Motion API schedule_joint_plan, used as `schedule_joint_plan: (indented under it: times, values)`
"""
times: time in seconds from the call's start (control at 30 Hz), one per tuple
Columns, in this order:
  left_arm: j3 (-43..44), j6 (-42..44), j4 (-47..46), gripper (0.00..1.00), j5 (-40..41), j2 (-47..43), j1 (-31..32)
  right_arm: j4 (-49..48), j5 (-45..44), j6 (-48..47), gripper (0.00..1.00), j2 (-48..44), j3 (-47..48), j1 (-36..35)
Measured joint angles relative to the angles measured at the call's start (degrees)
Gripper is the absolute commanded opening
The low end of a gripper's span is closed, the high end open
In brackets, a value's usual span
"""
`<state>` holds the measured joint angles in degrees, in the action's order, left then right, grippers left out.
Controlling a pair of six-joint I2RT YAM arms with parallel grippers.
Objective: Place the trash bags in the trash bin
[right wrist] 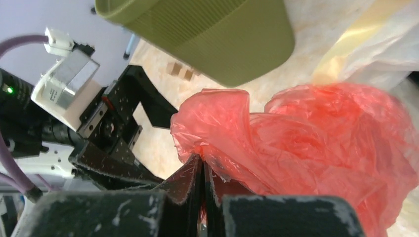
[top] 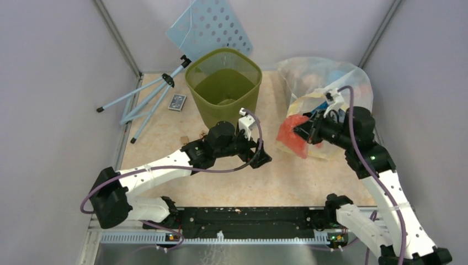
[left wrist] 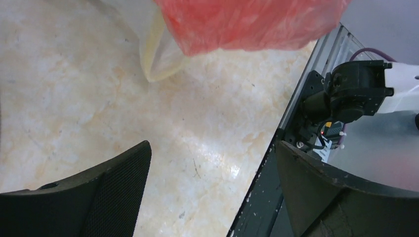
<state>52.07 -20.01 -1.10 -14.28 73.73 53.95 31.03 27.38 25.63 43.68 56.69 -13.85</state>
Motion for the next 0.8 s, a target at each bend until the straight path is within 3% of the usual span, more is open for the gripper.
schedule_joint_plan:
  times: [0.13,0.17,0.23,0.33,0.5,0.8]
  values:
    - [-3.3,-0.8,1.7,0.99,0.3,-3.6,0.0,-0.6,-5.1,1.1,0.03,2.4,-1.1,-11.3]
    - [-3.9,-0.9,2.2,0.99,0.3,-4.7,0.0,-1.4,-7.1,1.5,0.2,3.4,-1.1,-15.6]
    - [-4.4,-0.9,2.5,0.99,0.7,-6.6,0.0,-2.9,-11.3,2.3,0.45,5.6,-1.1,-23.4]
    - [-4.9,-1.4,3.3,0.99,2.3,-9.3,0.0,-5.2,-16.5,3.0,0.61,11.1,-1.0,-32.4]
    - [-5.0,-4.5,10.4,0.99,9.4,-12.5,0.3,-4.9,-24.9,2.6,0.66,20.6,1.3,-35.9]
    - [-12.6,-10.7,16.0,0.93,19.8,-18.9,0.1,-6.6,-33.3,0.9,0.61,20.0,-2.6,-36.3]
